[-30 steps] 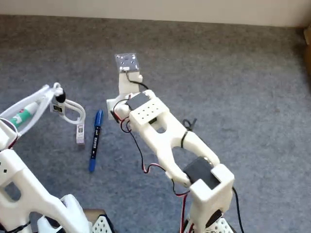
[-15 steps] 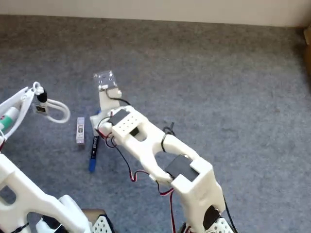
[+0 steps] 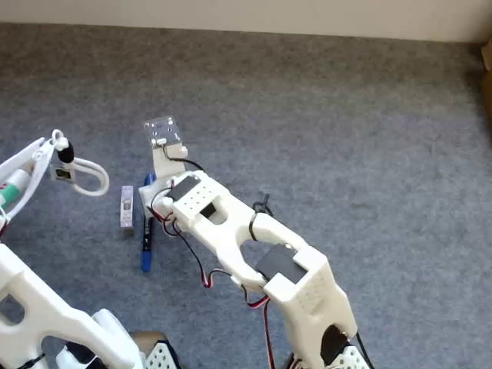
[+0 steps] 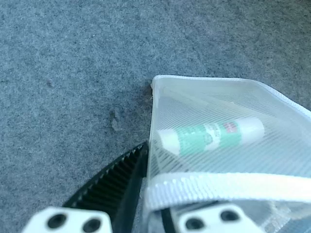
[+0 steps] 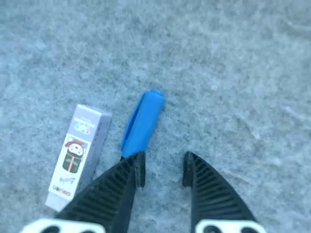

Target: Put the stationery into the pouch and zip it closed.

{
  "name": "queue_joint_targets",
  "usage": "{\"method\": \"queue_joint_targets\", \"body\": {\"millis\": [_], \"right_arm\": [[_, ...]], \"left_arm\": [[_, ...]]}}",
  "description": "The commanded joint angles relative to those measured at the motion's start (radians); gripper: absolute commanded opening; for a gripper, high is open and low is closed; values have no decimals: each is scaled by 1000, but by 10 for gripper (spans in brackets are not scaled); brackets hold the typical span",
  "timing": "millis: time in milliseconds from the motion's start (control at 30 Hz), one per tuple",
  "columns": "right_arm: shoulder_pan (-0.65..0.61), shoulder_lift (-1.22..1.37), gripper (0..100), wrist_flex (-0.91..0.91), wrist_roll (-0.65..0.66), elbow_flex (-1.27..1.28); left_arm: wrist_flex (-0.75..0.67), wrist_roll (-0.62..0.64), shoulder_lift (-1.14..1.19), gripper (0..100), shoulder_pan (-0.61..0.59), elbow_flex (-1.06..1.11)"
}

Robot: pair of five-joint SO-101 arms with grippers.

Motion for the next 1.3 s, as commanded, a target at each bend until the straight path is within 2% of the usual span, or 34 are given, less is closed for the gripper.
{"method": "queue_joint_targets", "body": {"millis": [0, 133, 300, 500, 733, 933, 1133, 1267], "right_arm": [[-18, -97, 127, -22, -11, -42], [-31, -162, 127, -25, -14, -31], [-54, -162, 127, -27, -118, -22], [-65, -96, 127, -61, -117, -25], [-16, 10, 127, -54, -114, -28], [-64, 15, 127, 18, -9, -25], [-64, 74, 122, 125, 12, -85], [-64, 119, 26, 248, 35, -197]], "left_arm": [[-20, 11, -1, 11, -7, -19], [-20, 9, -1, 11, 18, -18], [-20, 9, -1, 11, 21, -18], [-20, 9, -1, 11, 22, -18], [-20, 8, -1, 11, 22, -18], [-20, 8, -1, 11, 24, -16], [-20, 8, -1, 11, 24, -16], [-20, 8, -1, 11, 24, -16]]}}
